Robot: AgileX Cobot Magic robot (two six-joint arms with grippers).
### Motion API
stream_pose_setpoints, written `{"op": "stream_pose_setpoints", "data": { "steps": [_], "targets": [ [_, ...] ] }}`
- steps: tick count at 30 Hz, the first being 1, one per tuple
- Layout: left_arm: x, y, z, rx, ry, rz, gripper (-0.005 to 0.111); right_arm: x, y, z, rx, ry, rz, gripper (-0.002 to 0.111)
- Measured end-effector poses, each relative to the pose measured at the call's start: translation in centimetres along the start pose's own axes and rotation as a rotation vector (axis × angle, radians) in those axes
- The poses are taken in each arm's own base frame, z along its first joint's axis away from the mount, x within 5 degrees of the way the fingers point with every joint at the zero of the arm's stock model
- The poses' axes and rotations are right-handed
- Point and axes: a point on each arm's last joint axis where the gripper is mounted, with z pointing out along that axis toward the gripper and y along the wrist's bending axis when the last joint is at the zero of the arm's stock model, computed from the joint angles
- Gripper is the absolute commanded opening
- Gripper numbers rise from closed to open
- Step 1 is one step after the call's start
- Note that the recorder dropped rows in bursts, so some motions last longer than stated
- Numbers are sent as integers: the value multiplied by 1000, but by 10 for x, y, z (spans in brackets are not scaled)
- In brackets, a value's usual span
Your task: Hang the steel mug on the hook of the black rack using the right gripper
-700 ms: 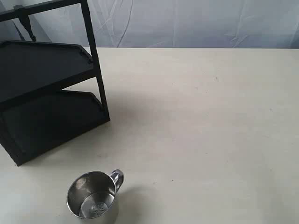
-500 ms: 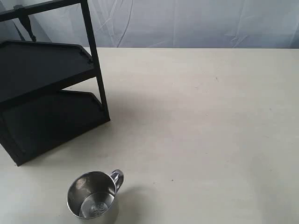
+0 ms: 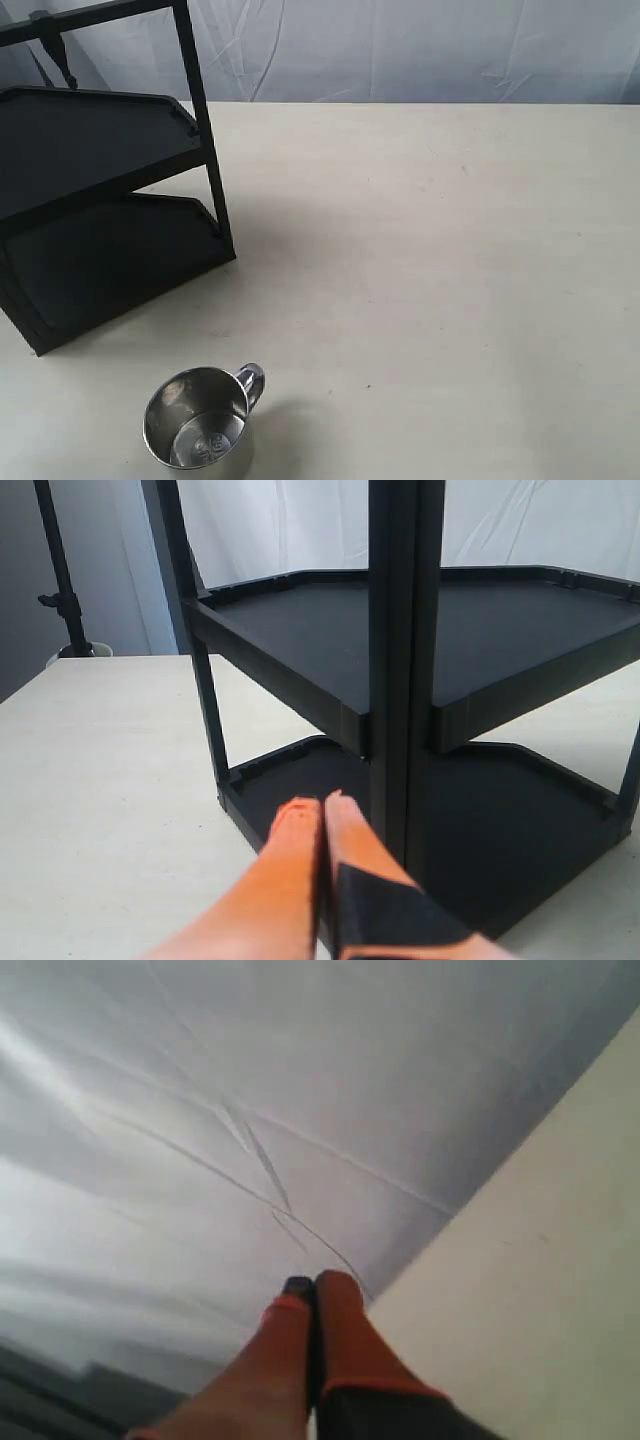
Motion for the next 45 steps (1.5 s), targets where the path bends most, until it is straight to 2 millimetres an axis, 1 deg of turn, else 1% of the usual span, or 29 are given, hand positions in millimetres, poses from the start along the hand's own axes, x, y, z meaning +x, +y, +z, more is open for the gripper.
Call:
{"op": "stream_pose_setpoints", "data": {
  "steps": [2,4,5,8,10,12,14,16,19,21,22,23,26,28,29,31,32,34,35,37,38,40,43,45],
  "targets": [
    [0,0,0,0,0,0,2,-8,18,10,79,120,-146,-1],
    [0,0,0,0,0,0,2,-16,37,24,143,274,-306,-1],
    [0,0,0,0,0,0,2,-17,44,30,161,358,-363,-1],
    [0,0,0,0,0,0,2,-22,70,58,117,602,-525,-1],
    [0,0,0,0,0,0,2,-16,80,79,67,769,-574,-1],
    [0,0,0,0,0,0,2,-4,83,99,43,911,-606,-1],
    [0,0,0,0,0,0,2,14,84,113,17,1038,-643,-1],
    [0,0,0,0,0,0,2,42,87,122,-28,1168,-683,-1],
    [0,0,0,0,0,0,2,86,99,125,-124,1323,-754,-1],
    [0,0,0,0,0,0,2,112,108,123,-185,1388,-798,-1],
    [0,0,0,0,0,0,2,124,115,122,-221,1419,-828,2],
    [0,0,0,0,0,0,2,135,120,121,-250,1445,-856,7],
    [0,0,0,0,0,0,2,164,142,115,-383,1503,-969,31],
    [0,0,0,0,0,0,2,177,156,112,-467,1520,-1025,48],
    [0,0,0,0,0,0,2,183,163,110,-509,1530,-1054,51],
    [0,0,0,0,0,0,2,193,173,108,-571,1538,-1104,53],
    [0,0,0,0,0,0,2,203,178,108,-604,1540,-1154,53],
    [0,0,0,0,0,0,2,213,180,108,-622,1556,-1231,53],
    [0,0,0,0,0,0,2,217,179,108,-619,1574,-1252,53],
    [0,0,0,0,0,0,2,220,175,110,-544,1619,-1256,53],
    [0,0,0,0,0,0,2,217,176,114,-464,1604,-1267,53],
    [0,0,0,0,0,0,2,213,176,121,-361,1549,-1296,53],
    [0,0,0,0,0,0,2,207,174,127,-288,1501,-1364,53],
    [0,0,0,0,0,0,2,205,172,128,-211,1498,-1343,53]
  ]
}}
